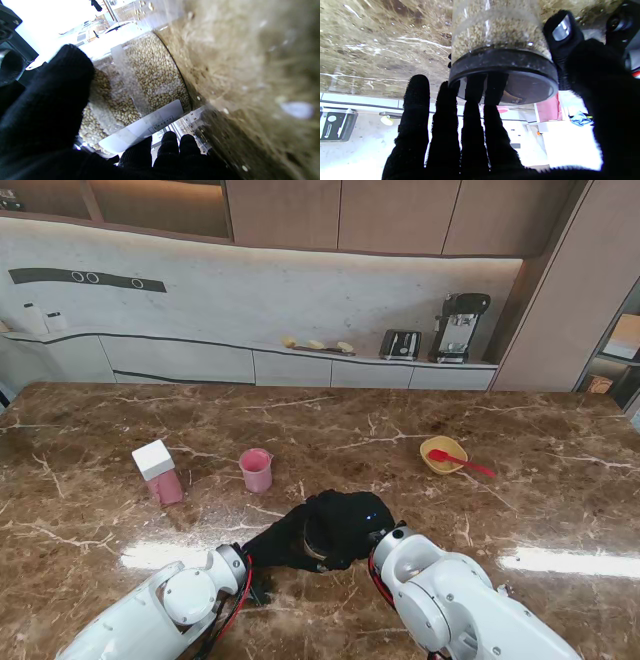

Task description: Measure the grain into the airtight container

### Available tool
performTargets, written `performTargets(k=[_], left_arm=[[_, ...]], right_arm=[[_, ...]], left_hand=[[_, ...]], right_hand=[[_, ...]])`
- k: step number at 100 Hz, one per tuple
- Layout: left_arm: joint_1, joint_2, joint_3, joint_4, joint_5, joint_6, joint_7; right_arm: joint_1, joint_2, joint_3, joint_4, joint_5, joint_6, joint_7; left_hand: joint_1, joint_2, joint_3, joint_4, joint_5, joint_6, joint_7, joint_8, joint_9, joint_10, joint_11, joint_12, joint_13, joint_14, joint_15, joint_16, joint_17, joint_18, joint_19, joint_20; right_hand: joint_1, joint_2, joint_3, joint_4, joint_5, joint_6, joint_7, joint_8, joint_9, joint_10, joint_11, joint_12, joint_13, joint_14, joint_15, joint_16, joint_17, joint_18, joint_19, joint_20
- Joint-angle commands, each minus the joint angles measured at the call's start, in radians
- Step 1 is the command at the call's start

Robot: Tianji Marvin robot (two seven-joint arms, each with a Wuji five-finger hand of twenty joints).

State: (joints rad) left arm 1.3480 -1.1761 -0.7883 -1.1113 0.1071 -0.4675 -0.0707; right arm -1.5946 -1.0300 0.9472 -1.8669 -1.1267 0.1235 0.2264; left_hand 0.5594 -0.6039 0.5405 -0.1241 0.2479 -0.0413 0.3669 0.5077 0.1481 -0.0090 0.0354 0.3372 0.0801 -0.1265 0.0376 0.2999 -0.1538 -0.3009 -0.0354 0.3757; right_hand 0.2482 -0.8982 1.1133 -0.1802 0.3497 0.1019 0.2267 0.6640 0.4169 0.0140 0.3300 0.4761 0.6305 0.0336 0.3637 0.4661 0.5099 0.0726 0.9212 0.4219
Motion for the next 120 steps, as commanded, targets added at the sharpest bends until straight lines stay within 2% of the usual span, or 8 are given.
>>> performTargets(k=[1, 9, 26, 44, 70, 86, 99, 120], left_arm=[[0.039, 0.005, 0.018, 0.068, 0.009, 0.027, -0.017], [0.039, 0.005, 0.018, 0.068, 0.009, 0.026, -0.017], [0.04, 0.006, 0.018, 0.067, 0.008, 0.028, -0.018], [0.04, 0.006, 0.018, 0.067, 0.008, 0.028, -0.019], [0.04, 0.006, 0.017, 0.066, 0.008, 0.03, -0.019], [0.039, 0.006, 0.018, 0.066, 0.008, 0.03, -0.019], [0.039, 0.006, 0.018, 0.066, 0.008, 0.03, -0.02], [0.039, 0.006, 0.018, 0.066, 0.009, 0.03, -0.02]], right_arm=[[0.002, -0.002, -0.007, 0.005, -0.014, 0.015, 0.014], [0.008, -0.003, -0.019, 0.019, -0.015, 0.029, 0.0], [0.015, -0.006, -0.034, 0.042, -0.011, 0.033, -0.04], [0.019, -0.005, -0.038, 0.048, -0.011, 0.023, -0.042], [0.025, -0.007, -0.038, 0.058, 0.003, -0.007, -0.073], [0.029, -0.007, -0.035, 0.059, 0.002, -0.039, -0.079], [0.033, -0.005, -0.031, 0.056, -0.009, -0.063, -0.083], [0.038, -0.003, -0.03, 0.049, -0.016, -0.075, -0.064]], left_hand=[[0.046, 0.134, 0.067, 0.068, 0.077, -0.14, 0.096, 0.034, -0.029, -0.019, -0.009, -0.001, -0.044, 0.178, -0.009, 0.006, 0.092, 0.414, 0.11, 0.016], [0.046, 0.133, 0.067, 0.069, 0.076, -0.14, 0.096, 0.034, -0.029, -0.016, -0.009, -0.001, -0.044, 0.178, -0.009, 0.006, 0.092, 0.414, 0.11, 0.016], [0.045, 0.133, 0.067, 0.069, 0.077, -0.14, 0.096, 0.035, -0.03, -0.013, -0.01, -0.002, -0.044, 0.178, -0.009, 0.005, 0.092, 0.414, 0.11, 0.016], [0.045, 0.133, 0.068, 0.069, 0.078, -0.14, 0.096, 0.035, -0.029, -0.012, -0.009, -0.003, -0.044, 0.179, -0.009, 0.005, 0.092, 0.415, 0.11, 0.015], [0.045, 0.134, 0.067, 0.069, 0.077, -0.14, 0.096, 0.035, -0.029, -0.013, -0.009, -0.004, -0.044, 0.178, -0.009, 0.004, 0.092, 0.414, 0.109, 0.014], [0.045, 0.135, 0.065, 0.069, 0.076, -0.138, 0.096, 0.035, -0.029, -0.013, -0.009, -0.004, -0.044, 0.177, -0.009, 0.004, 0.092, 0.415, 0.109, 0.014], [0.046, 0.136, 0.065, 0.069, 0.077, -0.136, 0.096, 0.035, -0.029, -0.012, -0.009, -0.004, -0.044, 0.178, -0.01, 0.004, 0.092, 0.415, 0.109, 0.014], [0.047, 0.137, 0.064, 0.069, 0.079, -0.131, 0.095, 0.035, -0.03, -0.012, -0.009, -0.004, -0.044, 0.176, -0.01, 0.003, 0.092, 0.414, 0.108, 0.013]], right_hand=[[-0.044, 0.0, 0.01, -0.03, -0.018, 0.023, 0.02, 0.003, 0.006, 0.013, 0.019, 0.024, 0.018, 0.003, 0.034, 0.032, 0.023, -0.007, 0.009, 0.017], [-0.026, -0.002, 0.012, -0.028, -0.007, 0.023, 0.049, 0.021, 0.018, 0.017, 0.051, 0.055, 0.037, -0.007, 0.081, 0.064, 0.046, -0.021, 0.029, 0.021], [0.018, -0.015, 0.03, -0.028, 0.048, -0.003, 0.136, 0.078, 0.066, 0.0, 0.142, 0.125, 0.091, -0.024, 0.183, 0.118, 0.115, -0.038, 0.086, 0.015], [0.071, 0.001, 0.027, -0.024, 0.108, -0.031, 0.172, 0.096, 0.138, -0.009, 0.174, 0.138, 0.143, -0.03, 0.218, 0.129, 0.163, -0.048, 0.113, 0.005], [0.184, 0.084, -0.004, 0.005, 0.175, -0.062, 0.214, 0.112, 0.225, -0.026, 0.191, 0.146, 0.206, -0.038, 0.243, 0.134, 0.211, -0.056, 0.163, -0.023], [0.25, 0.129, 0.018, 0.025, 0.189, -0.074, 0.218, 0.108, 0.243, -0.036, 0.189, 0.145, 0.205, -0.048, 0.247, 0.137, 0.209, -0.056, 0.168, -0.03], [0.281, 0.161, 0.046, 0.041, 0.194, -0.085, 0.218, 0.102, 0.252, -0.047, 0.181, 0.141, 0.195, -0.054, 0.244, 0.138, 0.196, -0.056, 0.168, -0.032], [0.285, 0.167, 0.058, 0.045, 0.198, -0.091, 0.205, 0.082, 0.259, -0.056, 0.147, 0.125, 0.179, -0.055, 0.22, 0.128, 0.171, -0.052, 0.159, -0.032]])
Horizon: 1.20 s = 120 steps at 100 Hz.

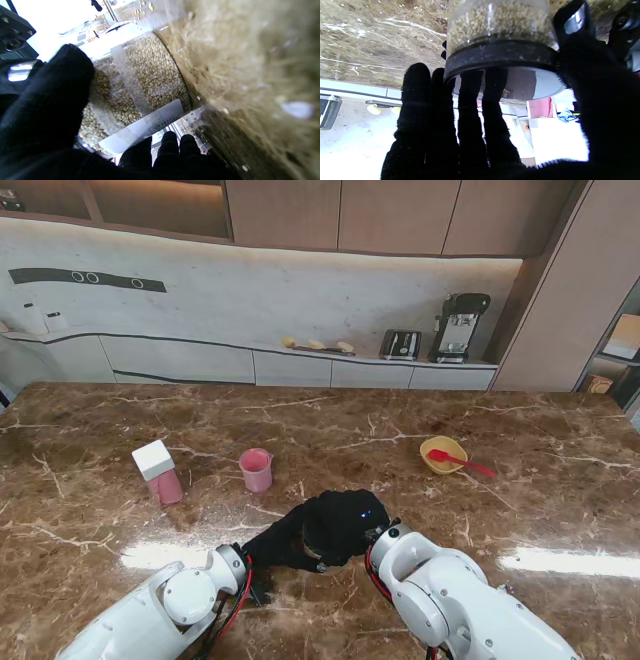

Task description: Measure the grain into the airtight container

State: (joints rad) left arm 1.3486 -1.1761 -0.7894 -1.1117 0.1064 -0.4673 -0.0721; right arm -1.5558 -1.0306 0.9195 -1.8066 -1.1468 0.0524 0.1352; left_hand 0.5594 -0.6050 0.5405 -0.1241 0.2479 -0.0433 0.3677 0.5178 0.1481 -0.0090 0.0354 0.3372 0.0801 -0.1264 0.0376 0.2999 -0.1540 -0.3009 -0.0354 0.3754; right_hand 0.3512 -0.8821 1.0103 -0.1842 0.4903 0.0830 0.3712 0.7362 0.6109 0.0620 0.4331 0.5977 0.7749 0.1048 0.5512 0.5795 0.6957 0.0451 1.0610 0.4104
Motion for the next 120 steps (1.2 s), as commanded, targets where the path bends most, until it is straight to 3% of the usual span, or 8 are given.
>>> performTargets(k=[1, 25, 75, 120], left_arm=[[0.039, 0.006, 0.019, 0.066, 0.009, 0.03, -0.018], [0.039, 0.006, 0.019, 0.066, 0.01, 0.031, -0.018], [0.038, 0.005, 0.02, 0.067, 0.011, 0.031, -0.015], [0.037, 0.005, 0.022, 0.068, 0.008, 0.031, -0.018]], right_arm=[[-0.001, -0.002, -0.003, -0.011, 0.004, -0.004, 0.028], [-0.009, -0.001, 0.006, -0.013, 0.008, -0.02, 0.031], [-0.008, 0.002, 0.005, 0.005, -0.026, -0.055, 0.001], [-0.002, 0.007, 0.002, 0.004, -0.054, -0.075, 0.016]], left_hand=[[0.047, 0.137, 0.064, 0.069, 0.079, -0.129, 0.095, 0.025, -0.03, -0.012, -0.009, -0.004, -0.044, 0.176, -0.01, 0.003, 0.093, 0.414, 0.108, 0.014], [0.046, 0.138, 0.064, 0.069, 0.084, -0.122, 0.096, 0.025, -0.03, -0.01, -0.009, -0.003, -0.044, 0.177, -0.01, 0.003, 0.093, 0.414, 0.108, 0.013], [0.043, 0.137, 0.069, 0.069, 0.087, -0.113, 0.093, 0.022, -0.03, -0.008, -0.008, -0.001, -0.044, 0.178, -0.009, 0.005, 0.092, 0.415, 0.109, 0.014], [0.045, 0.138, 0.065, 0.069, 0.092, -0.092, 0.094, 0.021, -0.03, -0.009, -0.008, -0.001, -0.044, 0.178, -0.01, 0.004, 0.092, 0.414, 0.109, 0.014]], right_hand=[[0.183, 0.151, 0.161, 0.049, 0.058, -0.074, 0.06, 0.009, 0.064, -0.104, 0.043, 0.003, 0.034, -0.127, 0.032, 0.015, -0.015, -0.025, 0.019, -0.021], [0.164, 0.183, 0.179, 0.053, 0.055, -0.096, 0.045, -0.008, 0.071, -0.123, -0.001, -0.026, -0.002, -0.135, -0.013, -0.003, -0.066, -0.009, -0.004, -0.016], [0.191, 0.097, 0.18, 0.044, 0.073, -0.119, 0.044, -0.01, 0.088, -0.138, -0.016, -0.034, -0.004, -0.146, -0.039, -0.009, -0.093, 0.0, -0.022, 0.012], [0.194, 0.125, 0.194, 0.049, 0.095, -0.159, 0.038, -0.014, 0.084, -0.155, -0.033, -0.037, -0.037, -0.156, -0.052, -0.007, -0.138, 0.008, -0.028, 0.044]])
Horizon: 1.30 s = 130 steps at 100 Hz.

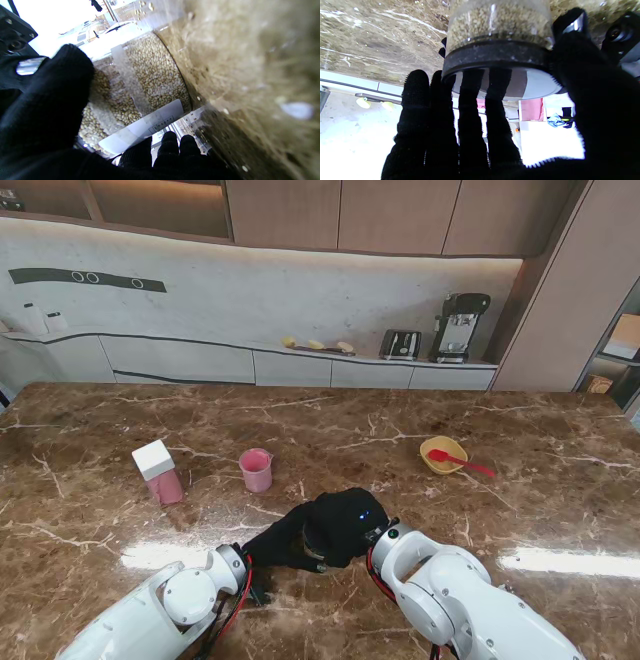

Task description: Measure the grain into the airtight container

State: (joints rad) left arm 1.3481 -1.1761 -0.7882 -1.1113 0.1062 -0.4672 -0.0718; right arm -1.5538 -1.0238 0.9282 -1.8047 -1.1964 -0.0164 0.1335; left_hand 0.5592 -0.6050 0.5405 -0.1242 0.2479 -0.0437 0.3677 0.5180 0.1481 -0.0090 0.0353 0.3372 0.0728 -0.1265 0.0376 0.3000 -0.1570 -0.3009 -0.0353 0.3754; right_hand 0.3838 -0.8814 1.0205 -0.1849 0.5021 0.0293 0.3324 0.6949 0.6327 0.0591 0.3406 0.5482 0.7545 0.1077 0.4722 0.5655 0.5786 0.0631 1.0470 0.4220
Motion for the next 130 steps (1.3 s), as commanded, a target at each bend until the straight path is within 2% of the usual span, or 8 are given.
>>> performTargets(k=[1, 22, 29, 45, 62, 75, 105, 130], left_arm=[[0.037, 0.005, 0.021, 0.067, 0.008, 0.031, -0.019], [0.038, 0.006, 0.02, 0.064, 0.007, 0.035, -0.02], [0.038, 0.006, 0.02, 0.064, 0.008, 0.037, -0.02], [0.038, 0.005, 0.019, 0.064, 0.008, 0.037, -0.018], [0.038, 0.005, 0.02, 0.065, 0.008, 0.036, -0.017], [0.038, 0.005, 0.02, 0.064, 0.009, 0.036, -0.017], [0.038, 0.005, 0.02, 0.064, 0.009, 0.037, -0.018], [0.04, 0.006, 0.019, 0.062, 0.009, 0.039, -0.018]], right_arm=[[-0.003, 0.0, -0.007, 0.003, -0.005, -0.007, 0.017], [0.0, 0.001, -0.011, 0.003, -0.014, -0.009, 0.018], [0.0, 0.001, -0.01, 0.003, -0.014, -0.013, 0.015], [-0.01, -0.003, 0.005, -0.009, 0.031, -0.012, 0.018], [-0.02, -0.006, 0.023, -0.017, 0.067, -0.015, 0.023], [-0.019, -0.005, 0.029, -0.016, 0.081, -0.031, 0.03], [-0.018, -0.006, 0.037, -0.006, 0.066, -0.066, -0.007], [-0.016, -0.001, 0.029, -0.009, 0.042, -0.06, 0.019]], left_hand=[[0.046, 0.138, 0.065, 0.069, 0.094, -0.088, 0.093, 0.02, -0.03, -0.009, -0.008, -0.001, -0.037, 0.178, -0.009, 0.004, 0.096, 0.414, 0.109, 0.014], [0.039, 0.14, 0.067, 0.07, 0.12, 0.015, 0.078, 0.004, -0.03, -0.005, -0.008, -0.001, -0.037, 0.176, -0.009, 0.005, 0.095, 0.414, 0.112, 0.017], [0.038, 0.14, 0.068, 0.07, 0.13, 0.035, 0.076, 0.0, -0.031, -0.001, -0.008, 0.0, -0.037, 0.177, -0.009, 0.005, 0.095, 0.414, 0.112, 0.018], [0.036, 0.14, 0.069, 0.07, 0.133, 0.034, 0.073, -0.005, -0.03, -0.001, -0.008, -0.001, -0.037, 0.178, -0.009, 0.005, 0.095, 0.414, 0.112, 0.018], [0.036, 0.138, 0.072, 0.07, 0.135, 0.033, 0.074, -0.007, -0.03, 0.0, -0.008, 0.0, -0.037, 0.179, -0.009, 0.005, 0.095, 0.415, 0.112, 0.019], [0.035, 0.139, 0.074, 0.07, 0.134, 0.034, 0.075, -0.008, -0.03, 0.001, -0.008, 0.0, -0.037, 0.179, -0.009, 0.006, 0.095, 0.415, 0.112, 0.019], [0.036, 0.138, 0.074, 0.069, 0.131, 0.03, 0.078, -0.008, -0.03, 0.0, -0.008, 0.0, -0.037, 0.181, -0.009, 0.006, 0.095, 0.415, 0.111, 0.019], [0.037, 0.14, 0.072, 0.069, 0.13, 0.028, 0.08, -0.007, -0.03, 0.0, -0.008, 0.001, -0.037, 0.179, -0.009, 0.006, 0.095, 0.415, 0.111, 0.018]], right_hand=[[0.161, 0.125, 0.184, 0.05, 0.085, -0.106, 0.077, 0.027, 0.063, -0.151, 0.059, 0.012, -0.018, -0.159, 0.027, 0.007, -0.024, -0.009, -0.015, 0.034], [0.164, 0.134, 0.191, 0.052, 0.107, -0.132, 0.073, 0.022, 0.063, -0.149, 0.057, 0.013, -0.033, -0.158, 0.032, 0.013, -0.039, -0.002, -0.025, 0.053], [0.168, 0.136, 0.201, 0.054, 0.109, -0.138, 0.07, 0.02, 0.062, -0.149, 0.055, 0.013, -0.038, -0.158, 0.031, 0.014, -0.046, -0.002, -0.03, 0.058], [0.163, 0.128, 0.199, 0.052, 0.11, -0.136, 0.065, 0.016, 0.055, -0.143, 0.05, 0.013, -0.048, -0.157, 0.033, 0.016, -0.055, -0.001, -0.041, 0.07], [0.214, 0.075, 0.218, 0.055, 0.114, -0.133, 0.068, 0.018, 0.047, -0.139, 0.05, 0.015, -0.06, -0.156, 0.034, 0.019, -0.07, -0.003, -0.054, 0.086], [0.241, 0.059, 0.24, 0.059, 0.108, -0.134, 0.067, 0.018, 0.021, -0.144, 0.041, 0.013, -0.08, -0.16, 0.026, 0.016, -0.094, -0.006, -0.075, 0.093], [0.236, 0.019, 0.239, 0.051, 0.087, -0.13, 0.06, 0.021, -0.007, -0.145, 0.051, 0.023, -0.114, -0.17, 0.041, 0.023, -0.118, -0.011, -0.104, 0.114], [0.214, 0.023, 0.222, 0.045, 0.082, -0.124, 0.057, 0.024, -0.012, -0.144, 0.053, 0.025, -0.117, -0.168, 0.046, 0.024, -0.115, -0.012, -0.107, 0.131]])
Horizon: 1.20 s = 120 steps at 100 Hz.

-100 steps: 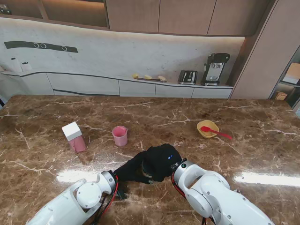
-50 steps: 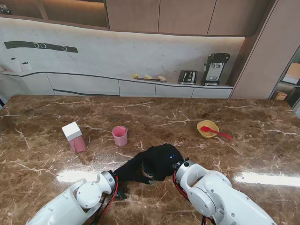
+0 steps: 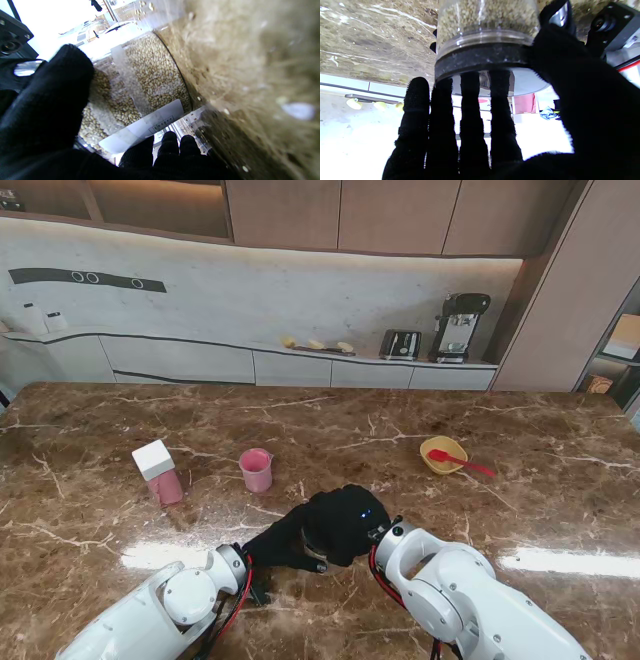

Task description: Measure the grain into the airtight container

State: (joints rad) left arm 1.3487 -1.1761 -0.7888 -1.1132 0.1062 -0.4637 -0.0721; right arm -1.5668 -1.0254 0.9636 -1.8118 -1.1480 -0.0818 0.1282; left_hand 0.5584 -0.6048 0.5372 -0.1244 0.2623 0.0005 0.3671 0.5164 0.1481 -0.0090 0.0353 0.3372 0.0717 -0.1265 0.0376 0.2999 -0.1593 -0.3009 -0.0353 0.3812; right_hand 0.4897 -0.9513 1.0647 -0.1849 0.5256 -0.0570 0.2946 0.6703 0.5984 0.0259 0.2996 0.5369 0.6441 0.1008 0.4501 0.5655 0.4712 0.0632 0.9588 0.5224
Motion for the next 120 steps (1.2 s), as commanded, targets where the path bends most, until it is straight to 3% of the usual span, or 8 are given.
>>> performTargets(k=[1, 43, 87, 109, 120], left_arm=[[0.039, 0.006, 0.019, 0.064, 0.009, 0.035, -0.018], [0.039, 0.006, 0.019, 0.064, 0.01, 0.035, -0.018], [0.039, 0.006, 0.02, 0.065, 0.011, 0.034, -0.017], [0.039, 0.006, 0.019, 0.065, 0.011, 0.033, -0.017], [0.039, 0.006, 0.019, 0.065, 0.011, 0.033, -0.017]], right_arm=[[-0.002, 0.0, -0.007, -0.002, -0.008, 0.006, 0.025], [-0.006, -0.001, -0.016, 0.008, 0.001, 0.026, 0.014], [-0.012, -0.003, -0.03, 0.011, -0.002, 0.063, 0.008], [-0.013, -0.005, -0.045, 0.018, -0.03, 0.103, -0.017], [-0.014, -0.006, -0.054, 0.021, -0.053, 0.129, -0.034]], left_hand=[[0.038, 0.139, 0.075, 0.069, 0.115, -0.016, 0.08, -0.005, -0.031, -0.001, -0.008, 0.001, -0.036, 0.18, -0.009, 0.006, 0.097, 0.415, 0.111, 0.013], [0.038, 0.138, 0.075, 0.07, 0.115, -0.019, 0.081, -0.006, -0.031, 0.001, -0.008, 0.001, -0.036, 0.179, -0.009, 0.006, 0.097, 0.415, 0.11, 0.012], [0.035, 0.137, 0.079, 0.07, 0.112, -0.024, 0.081, -0.005, -0.031, 0.001, -0.008, 0.0, -0.036, 0.18, -0.009, 0.006, 0.097, 0.415, 0.11, 0.011], [0.034, 0.137, 0.078, 0.069, 0.108, -0.028, 0.084, -0.002, -0.03, -0.001, -0.009, -0.001, -0.036, 0.179, -0.009, 0.005, 0.097, 0.415, 0.11, 0.011], [0.035, 0.139, 0.077, 0.07, 0.106, -0.028, 0.084, -0.001, -0.03, 0.0, -0.008, -0.001, -0.036, 0.179, -0.009, 0.005, 0.098, 0.414, 0.11, 0.011]], right_hand=[[0.107, 0.093, 0.177, 0.045, 0.059, -0.038, 0.095, 0.049, 0.023, -0.111, 0.094, 0.036, -0.007, -0.161, 0.068, 0.024, -0.008, -0.013, -0.019, 0.031], [0.08, 0.116, 0.16, 0.042, 0.054, -0.025, 0.093, 0.055, 0.022, -0.101, 0.1, 0.041, 0.021, -0.158, 0.085, 0.03, 0.031, -0.019, -0.007, 0.052], [-0.052, 0.123, 0.08, 0.015, 0.035, 0.013, 0.104, 0.07, 0.024, -0.084, 0.129, 0.055, 0.13, -0.167, 0.154, 0.057, 0.117, -0.026, 0.069, 0.064], [-0.232, 0.1, 0.052, -0.009, -0.033, 0.064, 0.092, 0.081, -0.025, -0.066, 0.142, 0.062, 0.166, -0.168, 0.2, 0.072, 0.147, -0.031, 0.132, 0.041], [-0.341, 0.139, 0.027, -0.015, -0.094, 0.092, 0.067, 0.083, -0.08, -0.056, 0.137, 0.061, 0.174, -0.173, 0.234, 0.08, 0.161, -0.042, 0.171, 0.031]])
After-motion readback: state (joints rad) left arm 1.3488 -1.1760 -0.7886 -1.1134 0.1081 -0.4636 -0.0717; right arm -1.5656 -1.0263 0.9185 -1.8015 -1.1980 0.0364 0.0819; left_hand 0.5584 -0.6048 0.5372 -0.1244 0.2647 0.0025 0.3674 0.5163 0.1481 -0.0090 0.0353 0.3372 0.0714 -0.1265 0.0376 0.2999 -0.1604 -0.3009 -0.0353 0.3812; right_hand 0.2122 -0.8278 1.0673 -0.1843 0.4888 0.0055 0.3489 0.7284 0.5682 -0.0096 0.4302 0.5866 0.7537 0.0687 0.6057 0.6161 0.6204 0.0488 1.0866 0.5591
